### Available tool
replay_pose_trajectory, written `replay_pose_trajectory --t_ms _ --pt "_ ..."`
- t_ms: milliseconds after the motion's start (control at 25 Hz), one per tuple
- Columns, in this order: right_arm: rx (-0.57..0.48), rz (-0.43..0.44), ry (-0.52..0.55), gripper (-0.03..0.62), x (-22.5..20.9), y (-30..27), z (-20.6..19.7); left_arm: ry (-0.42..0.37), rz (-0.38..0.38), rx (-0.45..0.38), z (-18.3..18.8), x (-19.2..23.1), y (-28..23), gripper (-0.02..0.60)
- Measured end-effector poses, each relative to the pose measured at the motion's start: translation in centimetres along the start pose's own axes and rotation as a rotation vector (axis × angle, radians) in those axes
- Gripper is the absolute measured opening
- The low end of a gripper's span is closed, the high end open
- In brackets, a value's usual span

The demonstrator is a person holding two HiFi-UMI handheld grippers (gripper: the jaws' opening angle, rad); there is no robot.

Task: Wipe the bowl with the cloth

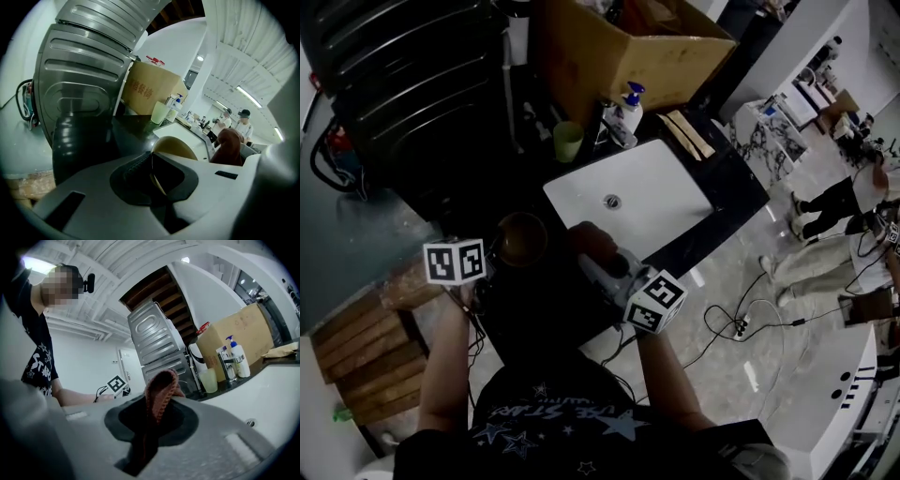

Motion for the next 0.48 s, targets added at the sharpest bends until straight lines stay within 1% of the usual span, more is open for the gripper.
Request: replay_pose_trajectory --t_ms 160,320,480 --pt "0.003 0.025 0.007 0.054 -0.4 0.4 -0.3 0.003 0.038 -0.043 0.9 0.2 -0.4 0.020" --pt "0.009 0.042 -0.014 0.054 -1.2 0.8 -0.8 0.003 0.042 -0.107 1.6 0.1 -0.5 0.020" --pt "0.018 0.062 -0.040 0.054 -1.9 1.2 -1.2 0.012 0.054 -0.150 1.8 -0.2 -0.1 0.021"
Point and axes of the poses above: the fingertips, and each gripper's own axes: y backward along the fingers, x to its left, z out of its top, the point moved 3 cm from there along y, backward along the fingers, and after that the axes turned 13 degrees about y, right-handed, at the moved point
